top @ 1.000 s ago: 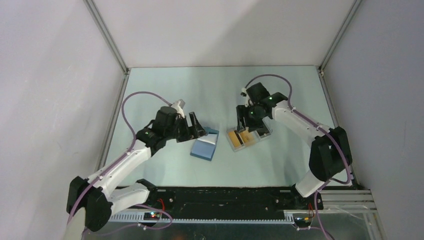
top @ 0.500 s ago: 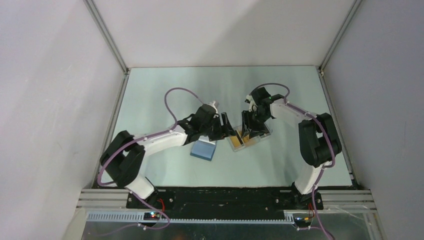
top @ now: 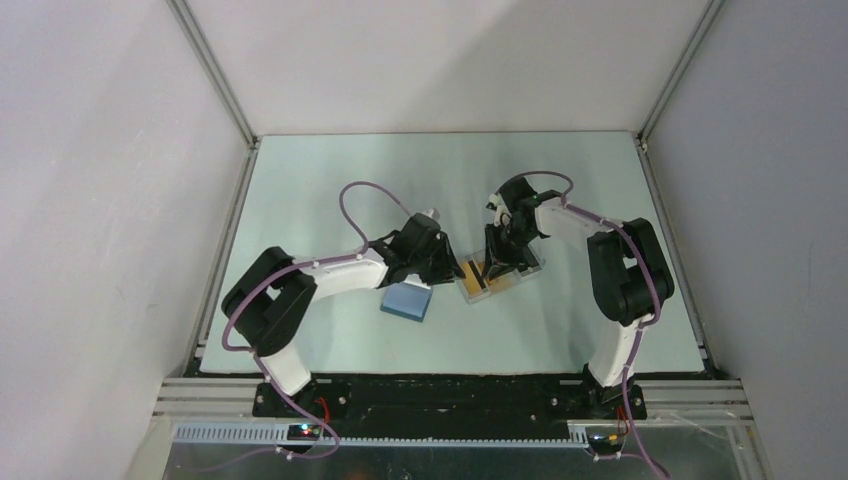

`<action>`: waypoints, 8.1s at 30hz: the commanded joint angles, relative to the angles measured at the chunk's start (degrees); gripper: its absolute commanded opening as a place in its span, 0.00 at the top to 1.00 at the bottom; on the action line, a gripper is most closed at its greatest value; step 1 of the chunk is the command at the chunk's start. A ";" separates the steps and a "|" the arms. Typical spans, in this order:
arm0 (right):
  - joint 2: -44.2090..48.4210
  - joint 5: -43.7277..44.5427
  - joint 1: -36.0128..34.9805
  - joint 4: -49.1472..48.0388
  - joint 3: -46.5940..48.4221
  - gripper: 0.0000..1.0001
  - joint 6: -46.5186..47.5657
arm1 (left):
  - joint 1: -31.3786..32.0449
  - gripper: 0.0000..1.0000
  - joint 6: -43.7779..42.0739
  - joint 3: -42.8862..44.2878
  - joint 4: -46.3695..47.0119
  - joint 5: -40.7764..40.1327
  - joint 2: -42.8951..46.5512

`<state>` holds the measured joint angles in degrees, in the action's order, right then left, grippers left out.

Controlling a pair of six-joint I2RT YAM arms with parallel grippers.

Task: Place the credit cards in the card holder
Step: Pick up the credit card from the storage box, then insert the credit card into the card holder.

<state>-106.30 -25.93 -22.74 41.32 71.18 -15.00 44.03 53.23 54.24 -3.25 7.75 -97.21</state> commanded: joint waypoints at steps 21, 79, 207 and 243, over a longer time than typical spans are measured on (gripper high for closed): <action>4.77 -1.49 -1.32 0.64 2.55 0.93 -1.13 | -0.06 0.92 -1.47 3.86 1.41 0.50 -4.04; -0.71 -6.30 -3.92 -5.77 0.62 0.69 -0.92 | -0.96 1.00 -2.56 4.02 1.40 2.75 -4.78; -13.56 -3.88 -20.44 -1.04 20.26 1.00 -6.30 | -20.89 0.50 5.01 -18.61 -8.02 0.20 22.15; -13.51 -10.42 -19.62 -4.73 18.03 1.00 -2.76 | -22.28 0.33 -20.75 -8.09 -29.92 -0.73 23.88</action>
<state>-122.30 -35.68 -41.04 37.82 89.03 -17.96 21.98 34.44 41.36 -29.63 9.30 -78.50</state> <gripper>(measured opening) 0.010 0.673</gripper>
